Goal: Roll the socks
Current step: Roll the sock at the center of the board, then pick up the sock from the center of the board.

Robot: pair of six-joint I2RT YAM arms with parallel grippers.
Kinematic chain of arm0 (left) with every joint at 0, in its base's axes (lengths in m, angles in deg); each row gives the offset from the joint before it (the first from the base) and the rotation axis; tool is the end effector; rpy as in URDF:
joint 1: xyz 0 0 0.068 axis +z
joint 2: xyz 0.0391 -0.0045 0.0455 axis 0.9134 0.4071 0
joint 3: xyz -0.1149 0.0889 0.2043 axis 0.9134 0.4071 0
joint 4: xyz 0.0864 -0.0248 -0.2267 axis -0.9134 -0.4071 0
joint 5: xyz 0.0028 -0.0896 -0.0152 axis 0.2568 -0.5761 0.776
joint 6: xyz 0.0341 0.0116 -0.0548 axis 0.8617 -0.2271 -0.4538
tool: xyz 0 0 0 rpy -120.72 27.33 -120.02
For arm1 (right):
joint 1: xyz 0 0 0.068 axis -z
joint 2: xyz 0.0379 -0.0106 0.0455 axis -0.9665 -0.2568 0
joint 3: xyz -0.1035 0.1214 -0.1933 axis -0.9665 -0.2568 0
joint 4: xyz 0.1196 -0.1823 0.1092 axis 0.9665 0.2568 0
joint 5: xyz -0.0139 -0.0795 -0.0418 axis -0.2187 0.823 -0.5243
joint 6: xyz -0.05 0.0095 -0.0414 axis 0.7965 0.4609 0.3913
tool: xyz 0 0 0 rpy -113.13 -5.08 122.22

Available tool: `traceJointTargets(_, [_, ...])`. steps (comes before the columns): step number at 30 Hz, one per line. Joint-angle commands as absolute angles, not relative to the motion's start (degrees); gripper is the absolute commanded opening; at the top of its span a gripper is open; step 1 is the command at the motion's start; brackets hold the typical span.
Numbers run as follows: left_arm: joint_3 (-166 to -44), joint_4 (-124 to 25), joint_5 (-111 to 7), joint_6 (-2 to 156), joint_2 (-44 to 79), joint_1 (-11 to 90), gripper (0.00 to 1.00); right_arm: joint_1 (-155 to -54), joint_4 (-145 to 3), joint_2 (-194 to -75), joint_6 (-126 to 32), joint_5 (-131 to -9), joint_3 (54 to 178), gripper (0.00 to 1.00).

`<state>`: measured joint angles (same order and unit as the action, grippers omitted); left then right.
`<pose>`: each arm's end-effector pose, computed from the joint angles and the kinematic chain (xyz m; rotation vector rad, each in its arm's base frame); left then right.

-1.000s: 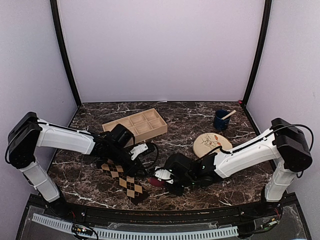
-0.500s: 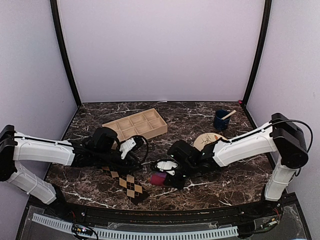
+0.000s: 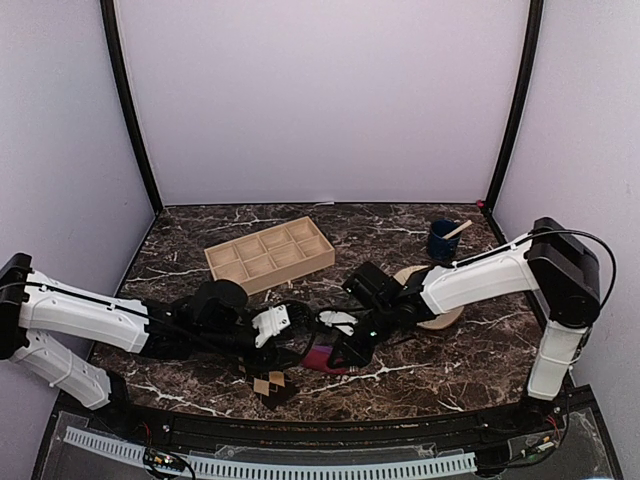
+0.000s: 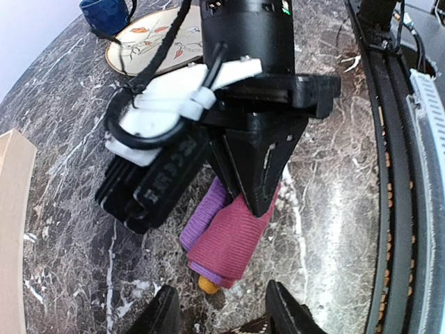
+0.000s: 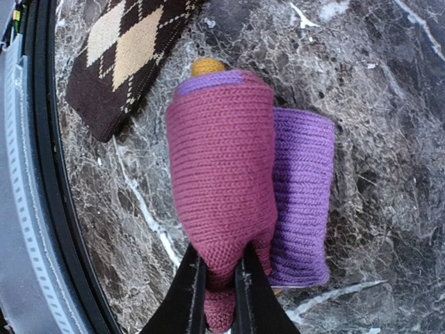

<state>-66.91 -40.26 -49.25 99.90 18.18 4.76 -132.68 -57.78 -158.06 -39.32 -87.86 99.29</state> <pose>0.1301 -0.2465 0.1776 1.3275 1.7091 -0.6088 0.1657 0.3016 0.1224 -1.4848 2.3082 0.8951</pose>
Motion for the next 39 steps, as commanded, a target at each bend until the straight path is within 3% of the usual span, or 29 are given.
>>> traceJointTargets(1, [-67.4,-39.0,-45.9,105.6,20.3,3.0,0.45,-131.3,-52.5,-160.8,-40.3,-94.3,99.8,0.0])
traceJointTargets(17, [-70.8,-35.8,-43.8,118.2,28.2,-0.4,0.45,-128.2,-50.3,-164.2,-41.8,-101.8,102.9,0.0])
traceJointTargets(39, [-72.6,-30.8,-40.2,121.1,35.4,-3.4,0.46,-128.0,-51.6,-164.6,-42.7,-103.1,102.2,0.0])
